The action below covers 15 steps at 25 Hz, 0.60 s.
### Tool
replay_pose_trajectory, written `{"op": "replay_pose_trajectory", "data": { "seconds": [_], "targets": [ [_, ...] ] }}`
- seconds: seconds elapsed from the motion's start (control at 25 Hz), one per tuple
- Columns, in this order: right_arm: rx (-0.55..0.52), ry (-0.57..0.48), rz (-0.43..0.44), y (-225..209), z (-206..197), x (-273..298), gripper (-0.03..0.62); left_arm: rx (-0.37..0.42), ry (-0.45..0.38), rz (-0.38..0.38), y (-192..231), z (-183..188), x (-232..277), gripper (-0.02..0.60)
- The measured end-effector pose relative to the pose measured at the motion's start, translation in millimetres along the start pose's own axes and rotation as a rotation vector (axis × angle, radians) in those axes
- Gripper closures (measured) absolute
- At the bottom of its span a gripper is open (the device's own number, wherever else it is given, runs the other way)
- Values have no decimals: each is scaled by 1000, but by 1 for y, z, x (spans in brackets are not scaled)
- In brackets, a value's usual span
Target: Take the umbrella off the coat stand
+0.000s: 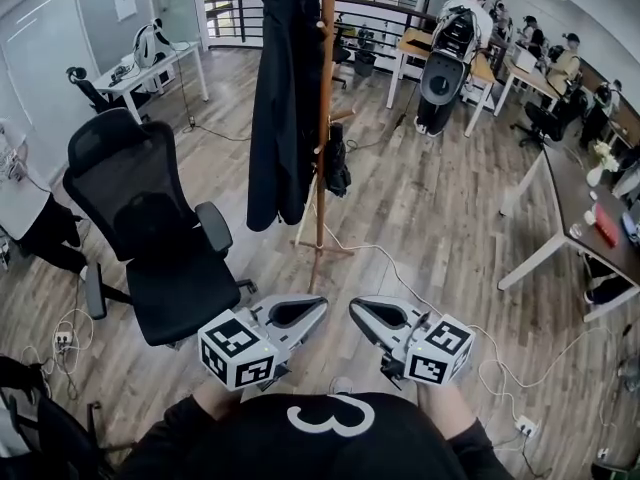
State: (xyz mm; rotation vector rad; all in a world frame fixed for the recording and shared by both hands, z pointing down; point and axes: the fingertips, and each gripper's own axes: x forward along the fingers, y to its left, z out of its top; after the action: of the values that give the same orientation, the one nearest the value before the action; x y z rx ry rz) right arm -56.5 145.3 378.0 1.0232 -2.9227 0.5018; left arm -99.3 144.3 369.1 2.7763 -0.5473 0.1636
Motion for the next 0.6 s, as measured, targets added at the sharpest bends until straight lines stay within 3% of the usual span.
{"op": "replay_pose_trajectory", "data": {
  "seconds": [0.6],
  "targets": [
    [32, 8, 3, -119, 25, -15, 568, -22, 9, 23, 46, 23, 109, 565]
  ]
}}
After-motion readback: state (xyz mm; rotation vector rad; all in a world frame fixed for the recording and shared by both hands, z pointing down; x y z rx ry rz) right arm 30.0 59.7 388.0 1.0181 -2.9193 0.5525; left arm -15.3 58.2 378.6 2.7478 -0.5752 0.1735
